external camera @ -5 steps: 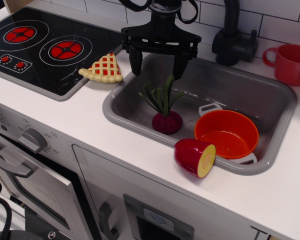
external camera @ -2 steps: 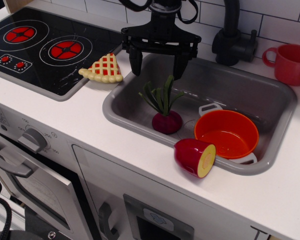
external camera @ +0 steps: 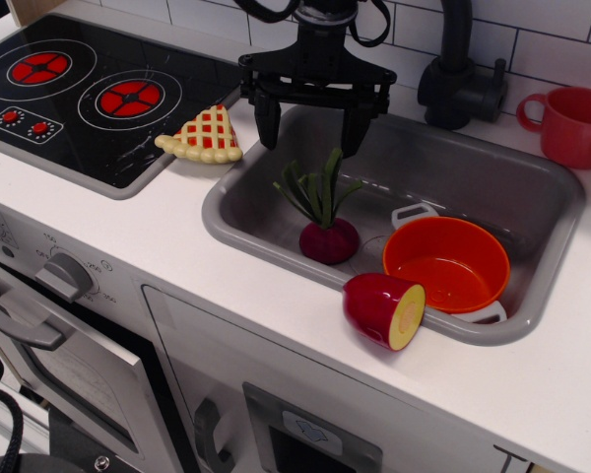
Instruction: Take beet from pot sink
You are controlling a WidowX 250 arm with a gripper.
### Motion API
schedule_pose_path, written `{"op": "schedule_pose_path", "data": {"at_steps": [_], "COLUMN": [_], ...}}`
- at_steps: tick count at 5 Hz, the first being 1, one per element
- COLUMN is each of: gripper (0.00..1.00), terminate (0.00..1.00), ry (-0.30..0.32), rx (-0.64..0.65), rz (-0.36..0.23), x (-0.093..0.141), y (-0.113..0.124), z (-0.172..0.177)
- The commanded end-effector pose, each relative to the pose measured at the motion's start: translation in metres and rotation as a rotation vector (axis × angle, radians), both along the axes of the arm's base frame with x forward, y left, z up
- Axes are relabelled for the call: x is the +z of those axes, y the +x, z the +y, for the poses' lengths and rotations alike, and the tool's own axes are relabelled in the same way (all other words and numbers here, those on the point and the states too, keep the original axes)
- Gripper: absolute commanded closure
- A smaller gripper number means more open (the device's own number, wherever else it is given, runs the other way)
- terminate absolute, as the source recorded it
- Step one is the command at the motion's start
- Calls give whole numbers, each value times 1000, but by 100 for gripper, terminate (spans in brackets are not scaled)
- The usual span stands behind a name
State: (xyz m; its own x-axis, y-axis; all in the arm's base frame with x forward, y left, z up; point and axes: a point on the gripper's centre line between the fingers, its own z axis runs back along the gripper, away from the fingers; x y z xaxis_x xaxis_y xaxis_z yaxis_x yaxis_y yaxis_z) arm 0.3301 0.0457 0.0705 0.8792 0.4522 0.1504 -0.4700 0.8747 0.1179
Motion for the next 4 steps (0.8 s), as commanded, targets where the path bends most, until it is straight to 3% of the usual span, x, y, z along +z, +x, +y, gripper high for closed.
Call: {"op": "schedule_pose_path", "data": {"at_steps": [1,3,4], "gripper": [0,0,0], "terminate": [0,0,100], "ry": [8,8,8], "rx": [3,3,3], "rz": [-75,-75,-75], "x": [27,27,27], "y": [5,5,5], "z": [3,3,3]}}
